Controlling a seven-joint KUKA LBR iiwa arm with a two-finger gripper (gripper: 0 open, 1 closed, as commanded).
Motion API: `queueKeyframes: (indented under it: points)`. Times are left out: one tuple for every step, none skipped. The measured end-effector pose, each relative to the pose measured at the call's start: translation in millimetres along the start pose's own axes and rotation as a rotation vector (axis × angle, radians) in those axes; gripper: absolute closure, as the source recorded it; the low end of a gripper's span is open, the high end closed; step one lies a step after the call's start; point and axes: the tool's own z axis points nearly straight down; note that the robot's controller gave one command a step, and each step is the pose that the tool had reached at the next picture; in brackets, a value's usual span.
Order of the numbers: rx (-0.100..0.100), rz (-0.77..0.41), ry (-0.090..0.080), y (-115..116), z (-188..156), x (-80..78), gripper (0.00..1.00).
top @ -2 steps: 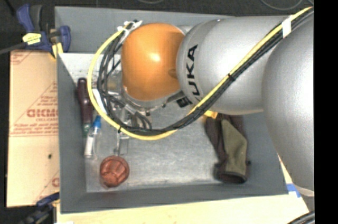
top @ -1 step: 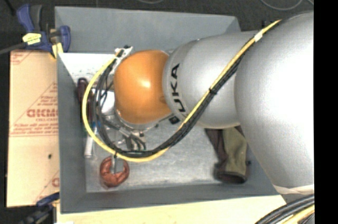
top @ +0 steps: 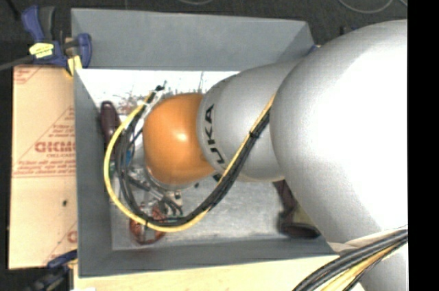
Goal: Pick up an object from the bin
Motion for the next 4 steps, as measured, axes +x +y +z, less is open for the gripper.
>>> queueKeyframes:
  points:
    - [0.002, -0.043, 0.003, -31.9, 27.0, 11.8, 1.00]
    - [0.001, -0.040, 0.003, -32.0, 27.1, 11.8, 1.00]
    - [0.001, -0.040, 0.003, -32.0, 27.1, 11.7, 1.00]
    - [0.001, -0.039, 0.003, -31.9, 27.1, 11.8, 1.00]
